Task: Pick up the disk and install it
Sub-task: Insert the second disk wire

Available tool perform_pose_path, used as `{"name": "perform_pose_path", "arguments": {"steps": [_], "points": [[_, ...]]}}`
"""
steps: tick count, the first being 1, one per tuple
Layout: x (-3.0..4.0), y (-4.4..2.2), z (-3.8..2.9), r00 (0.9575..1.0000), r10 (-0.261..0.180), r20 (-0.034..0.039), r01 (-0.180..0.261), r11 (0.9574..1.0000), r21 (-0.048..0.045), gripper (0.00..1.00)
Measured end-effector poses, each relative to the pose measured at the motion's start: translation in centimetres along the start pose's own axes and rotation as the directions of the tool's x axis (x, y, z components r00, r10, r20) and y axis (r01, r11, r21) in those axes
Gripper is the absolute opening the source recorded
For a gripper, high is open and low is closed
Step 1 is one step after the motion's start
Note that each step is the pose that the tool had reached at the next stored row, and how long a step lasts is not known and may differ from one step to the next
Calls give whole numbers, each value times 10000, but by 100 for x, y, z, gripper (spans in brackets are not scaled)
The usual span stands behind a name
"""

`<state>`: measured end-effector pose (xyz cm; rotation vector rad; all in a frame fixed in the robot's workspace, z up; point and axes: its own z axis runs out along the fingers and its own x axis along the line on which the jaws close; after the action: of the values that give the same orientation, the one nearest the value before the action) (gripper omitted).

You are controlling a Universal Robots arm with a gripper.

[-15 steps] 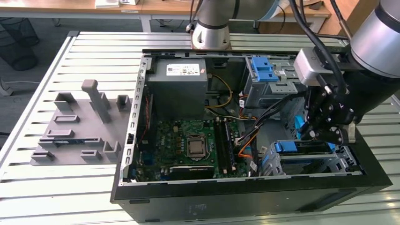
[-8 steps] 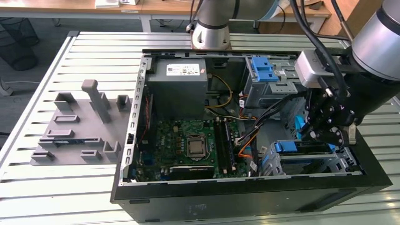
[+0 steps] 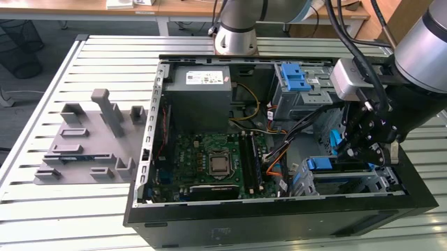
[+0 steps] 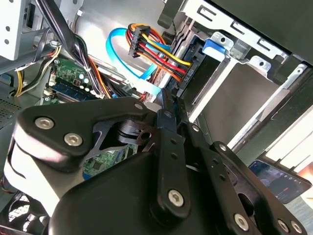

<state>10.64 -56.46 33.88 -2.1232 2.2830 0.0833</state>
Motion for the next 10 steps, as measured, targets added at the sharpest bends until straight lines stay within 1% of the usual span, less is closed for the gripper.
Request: {"name": "perform_pose_path", "arguments": {"steps": [10], "points": [[20,-21,22,10000,27,2,-27,10000,1,16]]}}
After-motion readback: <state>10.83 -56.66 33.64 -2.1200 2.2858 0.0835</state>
